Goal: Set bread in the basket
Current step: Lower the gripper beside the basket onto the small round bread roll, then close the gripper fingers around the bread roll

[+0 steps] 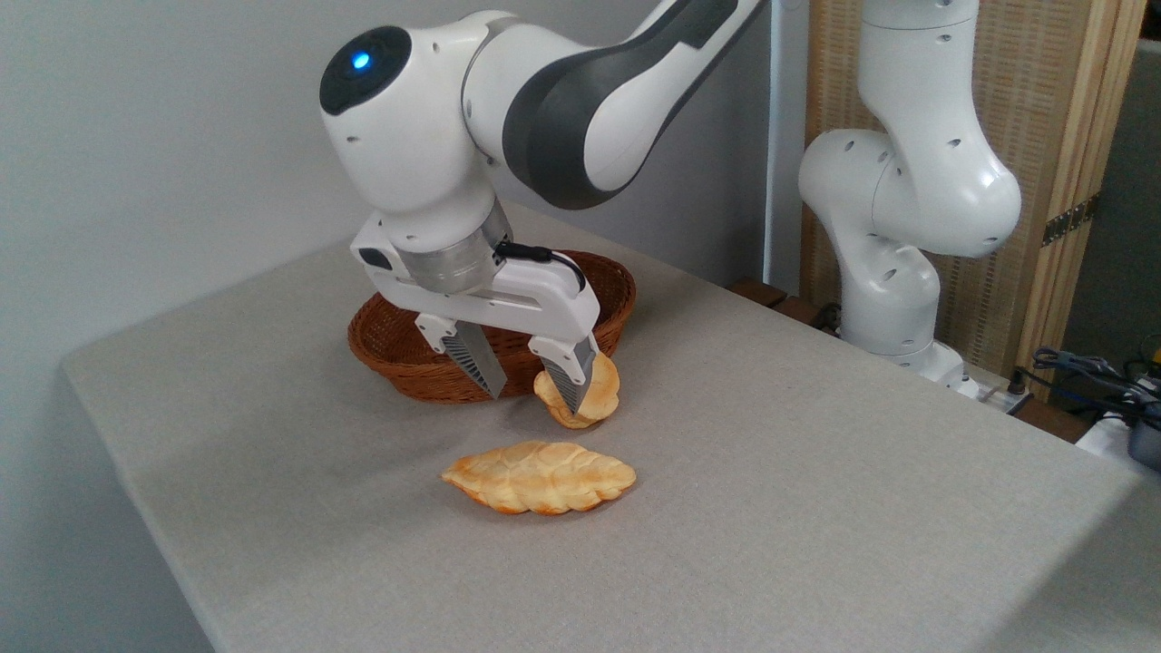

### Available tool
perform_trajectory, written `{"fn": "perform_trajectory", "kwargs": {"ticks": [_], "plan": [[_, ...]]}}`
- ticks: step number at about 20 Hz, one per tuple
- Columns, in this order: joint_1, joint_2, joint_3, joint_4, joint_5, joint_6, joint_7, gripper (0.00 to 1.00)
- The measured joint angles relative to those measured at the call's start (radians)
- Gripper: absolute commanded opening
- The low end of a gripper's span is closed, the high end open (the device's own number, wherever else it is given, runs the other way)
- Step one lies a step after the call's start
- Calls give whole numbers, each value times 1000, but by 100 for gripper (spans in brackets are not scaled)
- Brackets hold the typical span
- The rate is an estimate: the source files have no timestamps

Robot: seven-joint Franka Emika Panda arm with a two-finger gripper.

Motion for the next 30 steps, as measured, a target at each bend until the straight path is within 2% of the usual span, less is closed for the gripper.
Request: {"fn": "perform_trajectory", "kwargs": {"ticks": [4,13,18,21,23,24,28,30], "plan": [[-11,22,-17,-6,-2,0,-50,100],[-15,51,-44,-40,-3,-3,-52,100],[-13,50,-44,-51,58,-48,9,100],[-13,50,-43,-53,84,-76,70,78],[-12,46,-41,-54,94,-89,96,68],[-11,45,-41,-54,95,-90,102,59],[-11,44,-41,-57,95,-91,104,40],[-11,44,-42,-58,95,-91,112,38]]}}
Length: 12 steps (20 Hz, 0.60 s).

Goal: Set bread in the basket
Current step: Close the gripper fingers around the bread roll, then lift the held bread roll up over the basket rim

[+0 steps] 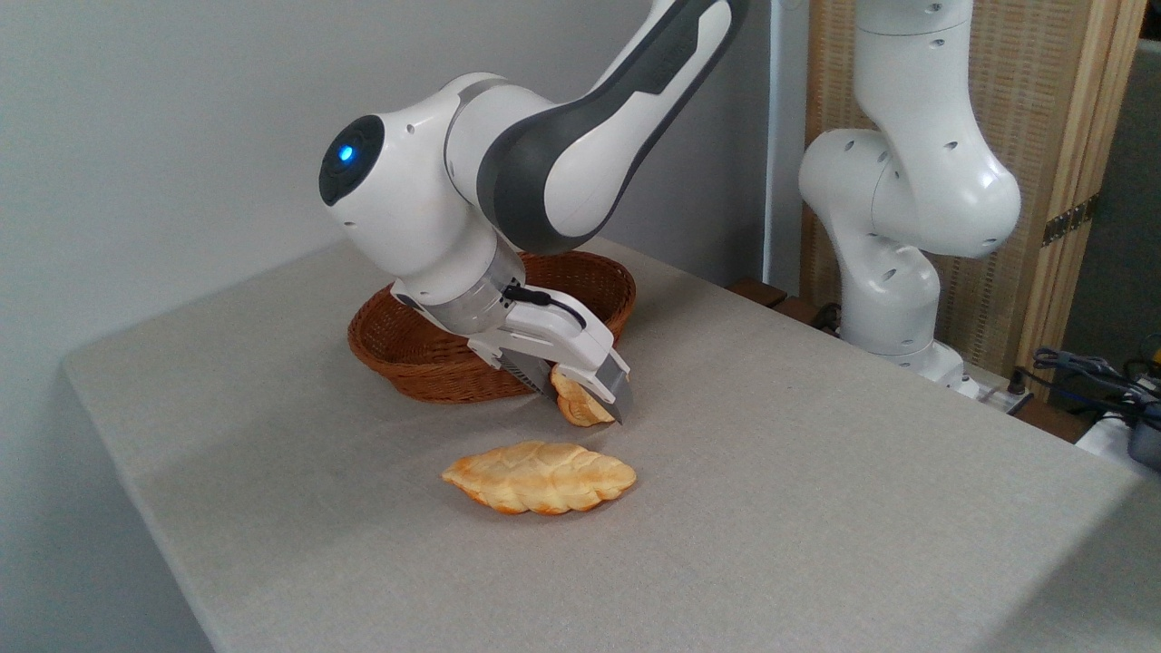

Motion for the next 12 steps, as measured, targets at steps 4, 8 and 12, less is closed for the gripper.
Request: {"fn": "perform_trajectory", "kwargs": {"ticks": [4,8,12], "plan": [[0,0,0,-4,0,0,11,36],[0,0,-1,-4,0,0,14,29],[0,0,-1,-4,0,0,31,24]]}}
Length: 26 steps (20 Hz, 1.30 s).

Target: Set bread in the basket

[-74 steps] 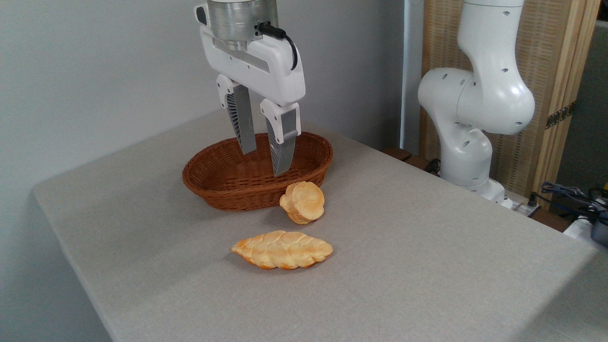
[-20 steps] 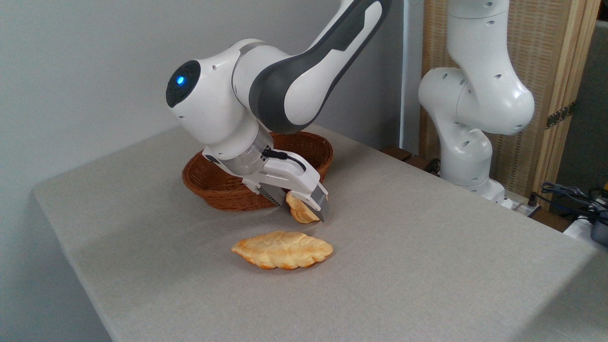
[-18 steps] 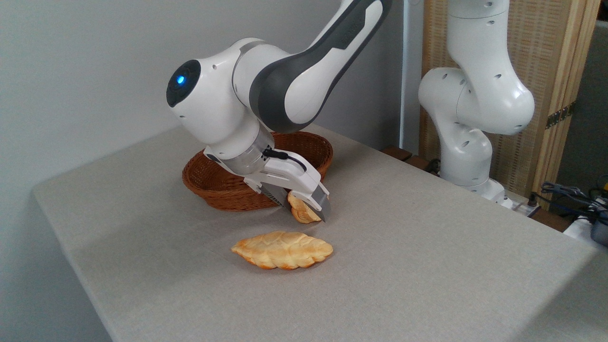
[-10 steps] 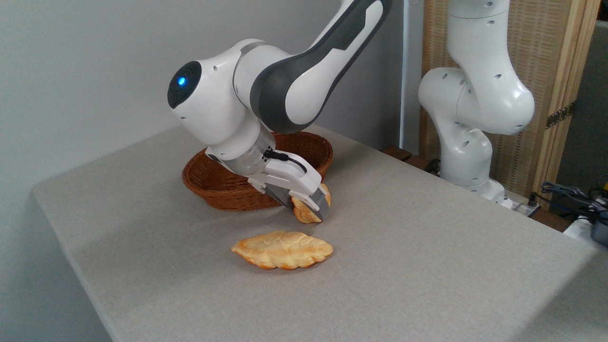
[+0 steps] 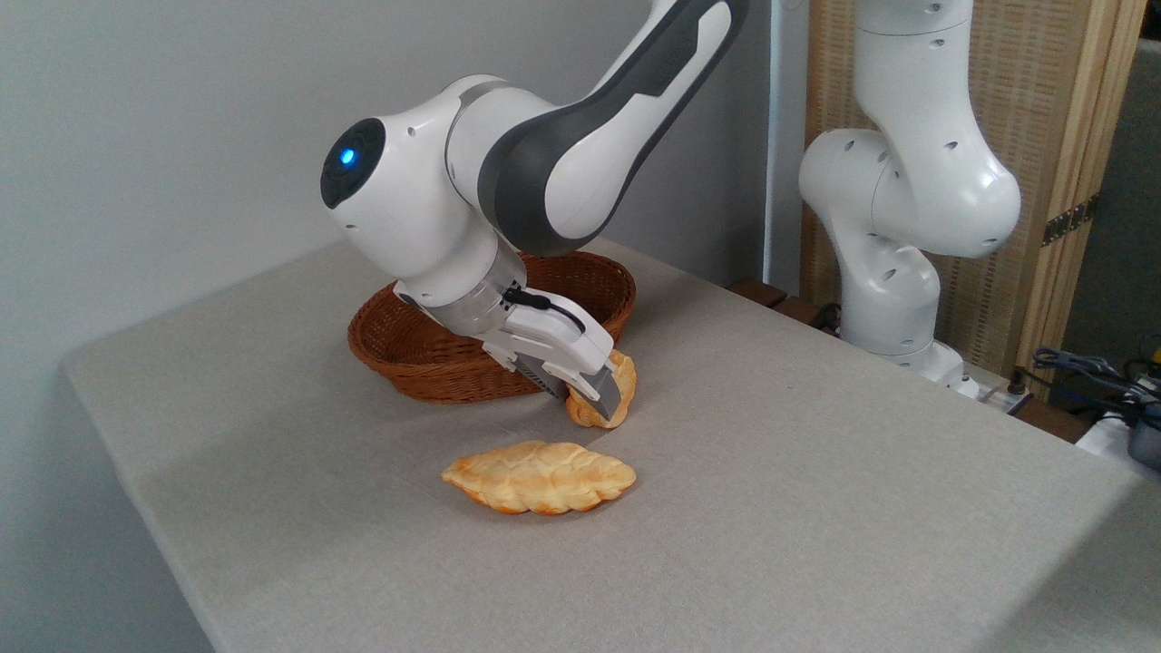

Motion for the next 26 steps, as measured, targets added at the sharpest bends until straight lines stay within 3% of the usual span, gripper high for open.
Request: {"fn": "perform_trajectory", "kwargs": {"ticks": [13,20,24,26], "plan": [[1,-16,3,0,0,-27,40,26],[0,-155,21,13,-1,-51,85,29],[-8,-207,-12,44,-82,-52,85,30],[-27,-212,-34,53,-111,-52,85,36]]}}
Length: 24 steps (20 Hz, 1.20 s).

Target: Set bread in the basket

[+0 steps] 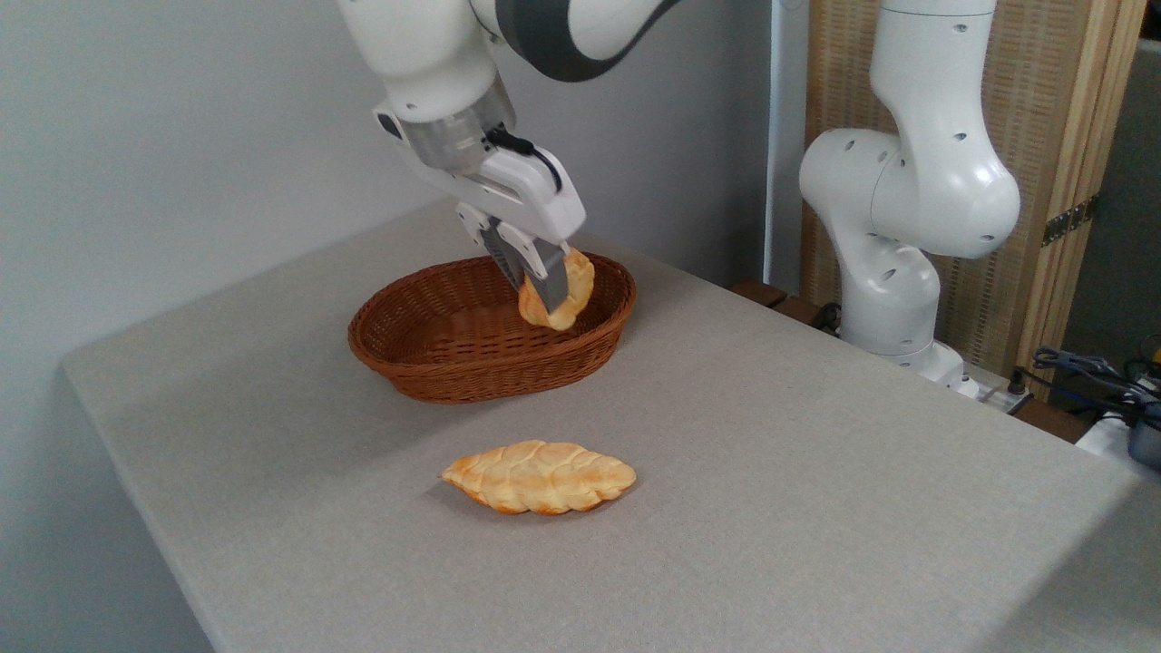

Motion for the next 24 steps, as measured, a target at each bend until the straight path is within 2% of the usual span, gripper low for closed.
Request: {"fn": "perform_trajectory", "kwargs": {"ticks": [3,7,8,9,10,11,12,15,24], "plan": [[-48,5,-33,0,-7,21,0,37],[-140,36,-48,-14,-7,142,0,42],[-157,43,-48,-23,-7,168,0,49],[-176,52,-48,-37,-7,201,0,65],[-195,61,-48,-52,-7,237,0,86],[-210,70,-48,-67,-7,268,0,96],[-222,78,-49,-81,-7,294,0,100],[-237,90,-49,-105,-5,326,1,100],[-237,90,-47,-106,-5,326,2,100]]}}
